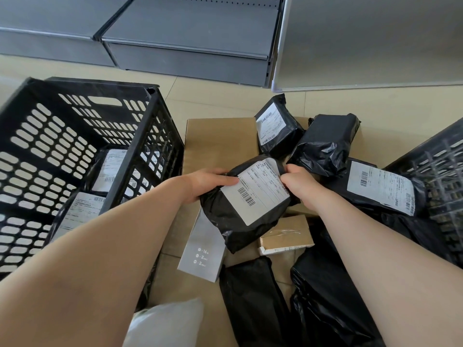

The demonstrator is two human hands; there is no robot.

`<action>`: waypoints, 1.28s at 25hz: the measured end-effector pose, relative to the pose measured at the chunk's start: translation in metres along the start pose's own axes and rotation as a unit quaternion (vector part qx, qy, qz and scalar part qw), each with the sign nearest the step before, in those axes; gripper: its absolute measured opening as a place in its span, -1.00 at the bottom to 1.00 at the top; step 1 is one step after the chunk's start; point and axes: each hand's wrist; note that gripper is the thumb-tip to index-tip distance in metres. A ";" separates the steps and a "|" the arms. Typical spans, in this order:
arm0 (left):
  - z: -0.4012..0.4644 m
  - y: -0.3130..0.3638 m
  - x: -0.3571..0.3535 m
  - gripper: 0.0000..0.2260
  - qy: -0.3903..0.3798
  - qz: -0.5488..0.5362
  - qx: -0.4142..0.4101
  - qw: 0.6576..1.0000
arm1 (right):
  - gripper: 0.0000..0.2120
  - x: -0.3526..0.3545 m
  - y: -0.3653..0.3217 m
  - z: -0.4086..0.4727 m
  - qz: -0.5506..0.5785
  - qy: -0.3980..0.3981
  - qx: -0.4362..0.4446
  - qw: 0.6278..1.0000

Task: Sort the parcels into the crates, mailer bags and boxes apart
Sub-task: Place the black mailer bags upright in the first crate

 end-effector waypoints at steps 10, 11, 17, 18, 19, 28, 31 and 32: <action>-0.017 0.000 0.030 -0.73 0.134 0.106 -0.088 0.981 | -0.66 -0.021 -0.014 -0.014 0.051 0.140 0.013 0.989; -0.019 0.007 0.034 -0.73 0.152 0.108 -0.095 0.978 | -0.65 -0.022 -0.015 -0.014 0.060 0.154 0.016 0.986; -0.065 0.039 0.070 -0.81 0.265 0.088 -0.181 0.943 | -0.69 -0.043 -0.039 -0.026 0.087 0.138 0.056 0.985; -0.076 0.039 0.077 -0.84 0.271 0.047 -0.197 0.941 | -0.72 -0.052 -0.045 -0.030 0.090 0.120 0.057 0.987; -0.087 0.038 0.084 -0.85 0.273 0.001 -0.207 0.940 | -0.75 -0.062 -0.050 -0.034 0.095 0.107 0.056 0.988; -0.141 -0.001 0.161 -0.86 0.368 -0.202 -0.211 0.883 | -0.87 -0.173 -0.099 -0.077 0.122 -0.032 0.087 0.988; -0.146 -0.029 0.186 -0.84 0.409 -0.212 -0.192 0.867 | -0.79 -0.199 -0.109 -0.098 0.083 -0.084 0.111 0.987; -0.147 -0.040 0.195 -0.81 0.426 -0.209 -0.177 0.862 | -0.75 -0.206 -0.112 -0.105 0.081 -0.108 0.114 0.984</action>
Point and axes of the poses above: each hand's wrist, its own z-axis towards the middle knuckle, its own x-axis out of the back of the hand, y = z × x, and after that the axes turned 9 degrees about -x, right-handed
